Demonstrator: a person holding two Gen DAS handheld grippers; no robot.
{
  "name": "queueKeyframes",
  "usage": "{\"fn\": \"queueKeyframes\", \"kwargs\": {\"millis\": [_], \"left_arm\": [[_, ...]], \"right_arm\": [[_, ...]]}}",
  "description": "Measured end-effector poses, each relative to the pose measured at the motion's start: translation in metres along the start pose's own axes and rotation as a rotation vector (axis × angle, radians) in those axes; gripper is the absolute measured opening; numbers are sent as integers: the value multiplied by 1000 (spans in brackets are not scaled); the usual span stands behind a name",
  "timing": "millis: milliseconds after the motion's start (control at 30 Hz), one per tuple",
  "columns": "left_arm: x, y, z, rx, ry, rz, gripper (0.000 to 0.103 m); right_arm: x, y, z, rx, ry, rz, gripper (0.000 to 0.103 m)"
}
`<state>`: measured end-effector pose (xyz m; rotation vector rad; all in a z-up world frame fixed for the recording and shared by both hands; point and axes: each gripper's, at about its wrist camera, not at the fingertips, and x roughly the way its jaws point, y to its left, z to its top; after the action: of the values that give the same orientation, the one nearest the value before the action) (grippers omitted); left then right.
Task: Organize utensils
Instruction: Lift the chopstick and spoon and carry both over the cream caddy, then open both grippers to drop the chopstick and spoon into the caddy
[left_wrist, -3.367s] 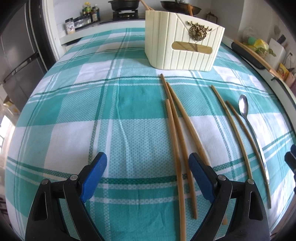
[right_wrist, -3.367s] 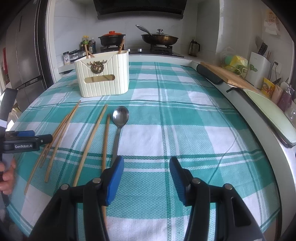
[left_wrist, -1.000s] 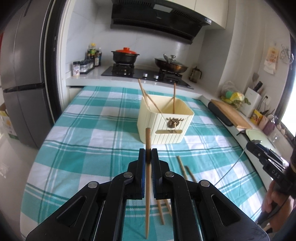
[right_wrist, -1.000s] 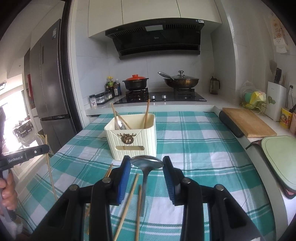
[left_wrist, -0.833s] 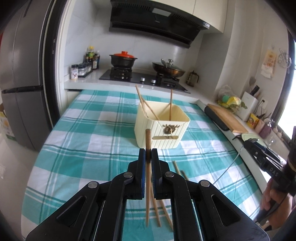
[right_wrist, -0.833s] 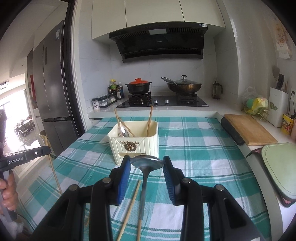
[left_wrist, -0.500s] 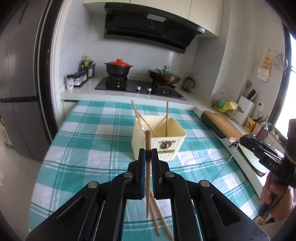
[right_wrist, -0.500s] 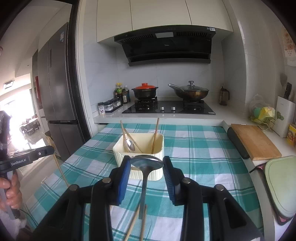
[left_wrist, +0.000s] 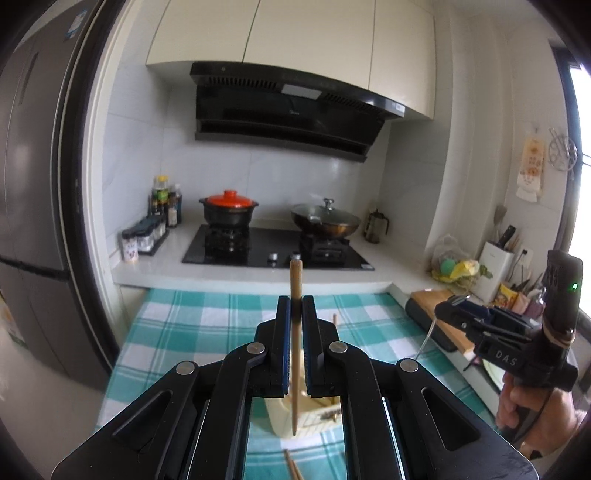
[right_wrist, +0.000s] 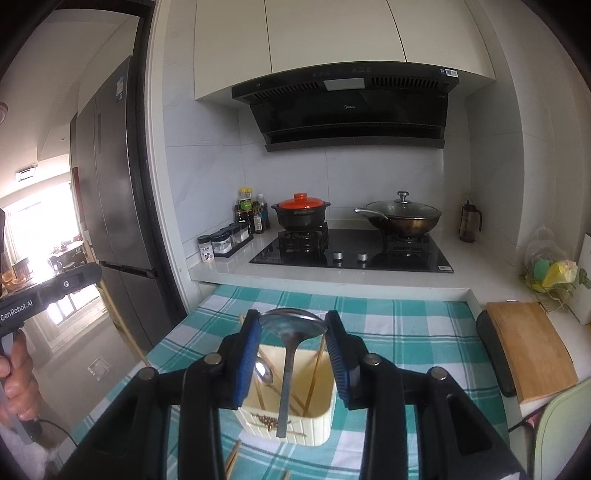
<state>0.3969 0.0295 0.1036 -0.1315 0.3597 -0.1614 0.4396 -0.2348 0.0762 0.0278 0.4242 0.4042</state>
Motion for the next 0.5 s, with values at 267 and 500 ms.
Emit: {"fn": "queueKeyframes", "kwargs": {"millis": [267,500], "left_arm": [[97,2,-3,-24,54,25,4],[182,13,-61,-99,302,10,4]], "right_arm": [[93,-14,-16,4,155,-2,36],[164,-26,-63,3,395,-31,36]]}}
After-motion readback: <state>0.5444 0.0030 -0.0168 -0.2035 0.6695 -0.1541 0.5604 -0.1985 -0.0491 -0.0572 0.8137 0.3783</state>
